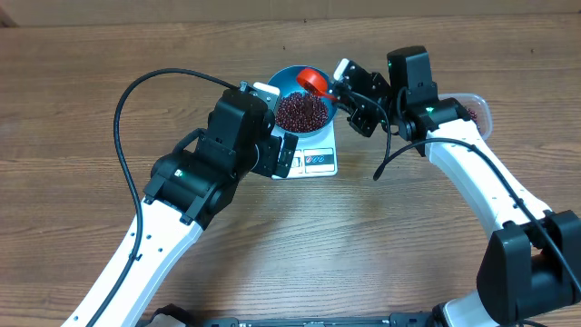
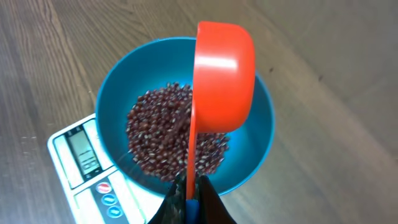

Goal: Scoop item into bowl and weigh 150g on scale
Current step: 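Tip the scoop to pour beans into the teal bowl, then raise the empty scoop and move it right back to the bean tub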

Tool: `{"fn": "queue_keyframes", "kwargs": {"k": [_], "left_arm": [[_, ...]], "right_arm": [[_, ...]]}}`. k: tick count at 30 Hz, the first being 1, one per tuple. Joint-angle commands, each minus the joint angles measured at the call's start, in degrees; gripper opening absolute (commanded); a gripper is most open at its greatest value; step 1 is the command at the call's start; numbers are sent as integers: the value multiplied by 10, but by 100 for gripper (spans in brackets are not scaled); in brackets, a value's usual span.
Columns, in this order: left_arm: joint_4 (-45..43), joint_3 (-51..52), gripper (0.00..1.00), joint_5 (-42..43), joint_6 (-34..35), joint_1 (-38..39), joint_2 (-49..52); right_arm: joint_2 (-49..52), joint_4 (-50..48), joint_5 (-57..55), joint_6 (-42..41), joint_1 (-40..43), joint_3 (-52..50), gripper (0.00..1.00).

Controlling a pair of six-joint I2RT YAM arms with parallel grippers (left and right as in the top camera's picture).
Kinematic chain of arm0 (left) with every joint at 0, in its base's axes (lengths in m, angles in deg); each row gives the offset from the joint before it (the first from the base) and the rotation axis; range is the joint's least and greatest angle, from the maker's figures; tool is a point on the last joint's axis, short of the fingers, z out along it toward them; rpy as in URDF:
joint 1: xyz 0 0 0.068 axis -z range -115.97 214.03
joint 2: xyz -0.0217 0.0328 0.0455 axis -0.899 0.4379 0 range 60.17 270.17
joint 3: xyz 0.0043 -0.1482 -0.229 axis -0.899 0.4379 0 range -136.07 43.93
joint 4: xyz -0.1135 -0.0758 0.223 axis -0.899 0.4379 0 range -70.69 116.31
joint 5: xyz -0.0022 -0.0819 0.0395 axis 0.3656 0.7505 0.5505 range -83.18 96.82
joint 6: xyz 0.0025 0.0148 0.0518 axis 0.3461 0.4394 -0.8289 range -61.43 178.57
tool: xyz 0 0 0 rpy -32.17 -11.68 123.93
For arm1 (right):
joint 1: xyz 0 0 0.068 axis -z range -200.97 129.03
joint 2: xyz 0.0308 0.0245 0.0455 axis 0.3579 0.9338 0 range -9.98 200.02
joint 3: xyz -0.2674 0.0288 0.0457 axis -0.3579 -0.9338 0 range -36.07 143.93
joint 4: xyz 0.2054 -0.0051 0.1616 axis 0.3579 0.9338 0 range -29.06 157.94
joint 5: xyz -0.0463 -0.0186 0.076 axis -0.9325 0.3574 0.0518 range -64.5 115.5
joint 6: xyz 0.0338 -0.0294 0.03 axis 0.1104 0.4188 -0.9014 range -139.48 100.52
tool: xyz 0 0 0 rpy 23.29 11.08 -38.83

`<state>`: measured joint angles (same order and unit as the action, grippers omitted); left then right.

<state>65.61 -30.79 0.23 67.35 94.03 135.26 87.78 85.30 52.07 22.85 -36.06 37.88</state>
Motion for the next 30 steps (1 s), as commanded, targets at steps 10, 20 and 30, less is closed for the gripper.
{"fn": "queue_keyframes", "kwargs": {"k": [10,20,30], "left_arm": [[0,-12,100,5,-10,-1,-8],[0,-12,100,5,-10,-1,-8],[0,-12,99,5,-10,-1,-8]], "right_arm": [[-21,-15,-4,34,-3,23,4],[-76,42,-83,-35,-3,23,4],[-180,114,-201,-126,19,23,4]]}}
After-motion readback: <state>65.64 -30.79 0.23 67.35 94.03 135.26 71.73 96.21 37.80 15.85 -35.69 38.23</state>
